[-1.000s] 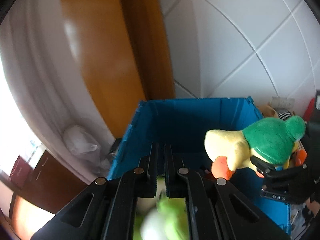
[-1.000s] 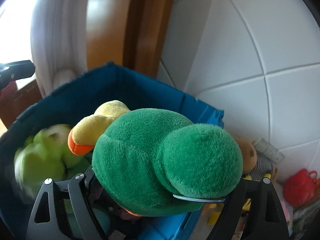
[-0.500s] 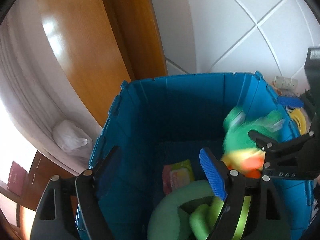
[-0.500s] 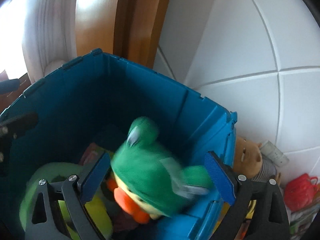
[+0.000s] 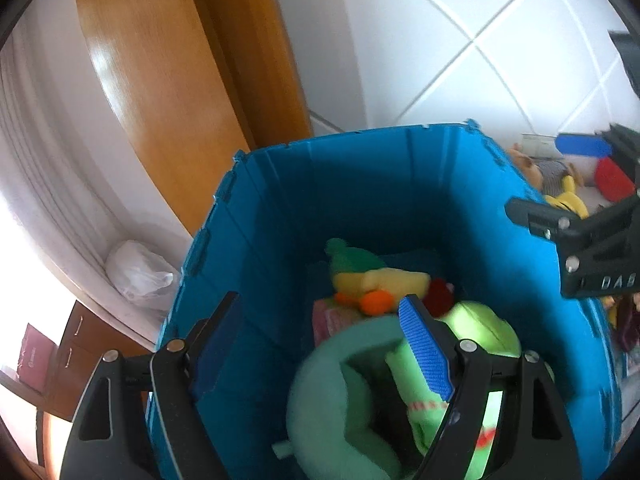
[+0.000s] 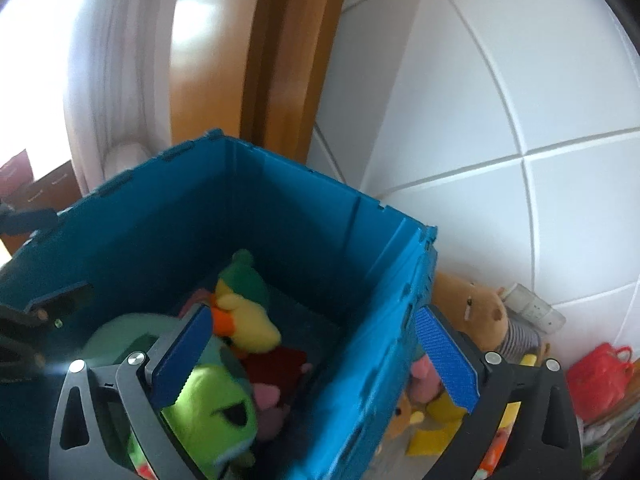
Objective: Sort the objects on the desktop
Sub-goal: 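Move both tools back over the table toward the items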
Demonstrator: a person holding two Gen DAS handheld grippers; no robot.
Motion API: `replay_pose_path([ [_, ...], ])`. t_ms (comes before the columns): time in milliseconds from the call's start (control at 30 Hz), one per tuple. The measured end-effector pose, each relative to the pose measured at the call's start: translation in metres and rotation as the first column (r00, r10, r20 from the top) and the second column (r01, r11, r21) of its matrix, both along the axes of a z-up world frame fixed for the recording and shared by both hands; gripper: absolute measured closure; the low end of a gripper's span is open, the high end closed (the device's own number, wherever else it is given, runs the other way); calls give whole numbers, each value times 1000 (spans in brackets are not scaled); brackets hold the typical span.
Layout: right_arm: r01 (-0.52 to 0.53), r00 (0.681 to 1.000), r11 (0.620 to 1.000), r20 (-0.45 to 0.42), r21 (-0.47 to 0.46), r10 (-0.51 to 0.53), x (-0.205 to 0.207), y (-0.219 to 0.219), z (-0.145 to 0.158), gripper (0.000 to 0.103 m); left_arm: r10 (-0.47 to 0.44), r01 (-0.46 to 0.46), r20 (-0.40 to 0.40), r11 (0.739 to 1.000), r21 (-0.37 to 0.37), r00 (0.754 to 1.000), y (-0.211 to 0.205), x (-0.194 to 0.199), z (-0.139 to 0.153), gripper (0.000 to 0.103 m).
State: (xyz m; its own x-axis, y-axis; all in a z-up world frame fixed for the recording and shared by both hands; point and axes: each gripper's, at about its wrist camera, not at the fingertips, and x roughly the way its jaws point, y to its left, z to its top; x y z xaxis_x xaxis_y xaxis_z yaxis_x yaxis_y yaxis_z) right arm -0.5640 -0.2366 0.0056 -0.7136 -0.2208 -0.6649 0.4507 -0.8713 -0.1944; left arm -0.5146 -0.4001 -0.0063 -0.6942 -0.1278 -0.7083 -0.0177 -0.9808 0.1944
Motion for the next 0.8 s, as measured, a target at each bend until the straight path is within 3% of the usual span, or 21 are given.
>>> replay_pose_path([
  [233, -46, 999, 998, -31, -43, 45, 75, 15, 7, 1, -2, 3, -40, 999, 32, 999, 10, 66, -2, 23],
  [433, -52, 998, 997, -41, -58, 50, 128, 22, -6, 1, 16, -12, -81, 998, 57, 997, 15, 118, -8, 21],
  [800, 41, 998, 987, -30, -154, -46, 186, 76, -13, 0, 39, -27, -119, 994, 109, 992, 37, 173, -19, 21],
])
